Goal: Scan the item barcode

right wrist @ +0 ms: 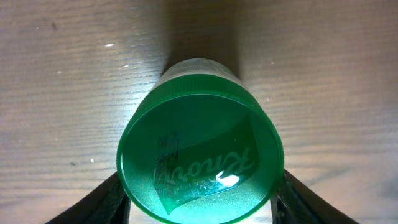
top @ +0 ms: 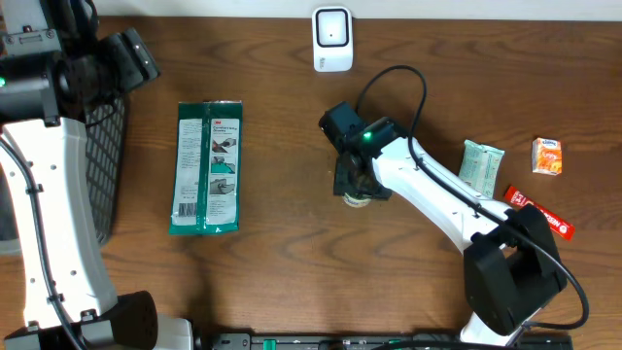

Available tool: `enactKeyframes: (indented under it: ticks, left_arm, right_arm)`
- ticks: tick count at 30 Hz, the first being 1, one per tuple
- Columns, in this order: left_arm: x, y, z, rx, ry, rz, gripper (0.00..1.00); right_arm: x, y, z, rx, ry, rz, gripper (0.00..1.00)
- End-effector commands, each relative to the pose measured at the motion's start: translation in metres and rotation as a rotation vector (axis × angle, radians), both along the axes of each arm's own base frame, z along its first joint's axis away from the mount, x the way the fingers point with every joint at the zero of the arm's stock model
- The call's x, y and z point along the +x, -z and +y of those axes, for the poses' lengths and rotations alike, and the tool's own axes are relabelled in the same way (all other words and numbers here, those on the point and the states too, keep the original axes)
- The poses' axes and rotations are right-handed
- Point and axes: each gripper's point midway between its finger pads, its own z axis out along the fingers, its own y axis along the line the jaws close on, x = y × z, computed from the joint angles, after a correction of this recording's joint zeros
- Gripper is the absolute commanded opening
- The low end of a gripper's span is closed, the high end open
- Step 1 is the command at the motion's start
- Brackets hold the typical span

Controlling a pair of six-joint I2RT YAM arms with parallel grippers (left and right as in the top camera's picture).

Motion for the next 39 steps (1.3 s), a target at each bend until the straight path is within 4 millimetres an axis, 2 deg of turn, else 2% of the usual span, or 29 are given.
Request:
enactKeyframes:
  ticks: [1, 3, 7, 10, 11, 12, 13, 16, 19, 22, 26, 28, 30, 32, 35, 39]
  left_arm:
    - [0.000, -0.001, 0.000, 0.001, 0.007, -0.001, 0.85]
    - [0.000, -0.001, 0.000, 0.001, 0.007, -0.001, 0.85]
    - [0.000, -0.001, 0.000, 0.001, 0.007, -0.001, 0.85]
    - [0.000, -0.001, 0.000, 0.001, 0.007, -0.001, 0.85]
    - [0.000, -0.001, 0.000, 0.001, 0.007, -0.001, 0.85]
    - [0.000, -0.001, 0.000, 0.001, 0.007, -0.001, 0.85]
    - [0.000, -0.001, 0.000, 0.001, 0.007, -0.001, 0.85]
    - [0.000, -0.001, 0.000, 0.001, 0.007, 0.000, 0.85]
    - [0.000, -0.001, 0.000, 0.001, 0.007, -0.001, 0.85]
    - [0.000, -0.001, 0.000, 0.001, 0.007, -0.001, 0.85]
    - [0.000, -0.001, 0.000, 0.001, 0.007, -0.001, 0.85]
    - [0.000, -0.001, 0.000, 0.001, 0.007, -0.001, 0.85]
    - [0.000, -0.001, 0.000, 0.001, 0.007, -0.001, 0.85]
    - [0.000, -0.001, 0.000, 0.001, 0.007, -0.001, 0.85]
    - [0.000, -0.001, 0.000, 0.001, 0.007, 0.000, 0.85]
    - [0.000, -0.001, 0.000, 0.001, 0.007, -0.001, 0.85]
  right_arm:
    - [-0.003, 0.001, -0.004, -0.061, -0.284, 0.009, 0.52]
    - [-0.004, 0.001, -0.005, -0.088, -0.469, 0.019, 0.47]
    - [-0.006, 0.001, -0.012, -0.159, -0.843, 0.052, 0.56]
    - [0.000, 0.000, -0.019, -0.230, -1.008, 0.050, 0.64]
    - [0.004, -0.001, -0.020, -0.251, -1.036, 0.042, 0.68]
    - [0.006, -0.001, -0.020, -0.262, -1.053, 0.032, 0.90]
    - [0.008, -0.002, -0.018, -0.261, -1.062, 0.022, 0.99]
    - [0.015, -0.002, -0.014, -0.255, -1.056, -0.011, 0.99]
    - [0.012, -0.006, -0.013, -0.246, -1.002, -0.003, 0.99]
    - [0.004, -0.018, -0.009, -0.201, -0.861, 0.016, 0.99]
    - [-0.012, -0.036, 0.032, 0.079, -0.600, 0.041, 0.99]
    - [-0.018, -0.040, 0.047, 0.179, -0.572, 0.062, 0.99]
    - [-0.014, -0.041, 0.052, 0.197, -0.561, 0.043, 0.99]
    - [-0.009, -0.038, 0.048, 0.175, -0.440, 0.036, 0.99]
    - [0.002, -0.029, 0.023, 0.057, -0.156, -0.006, 0.99]
    - [0.006, -0.018, 0.006, -0.015, 0.043, -0.042, 0.99]
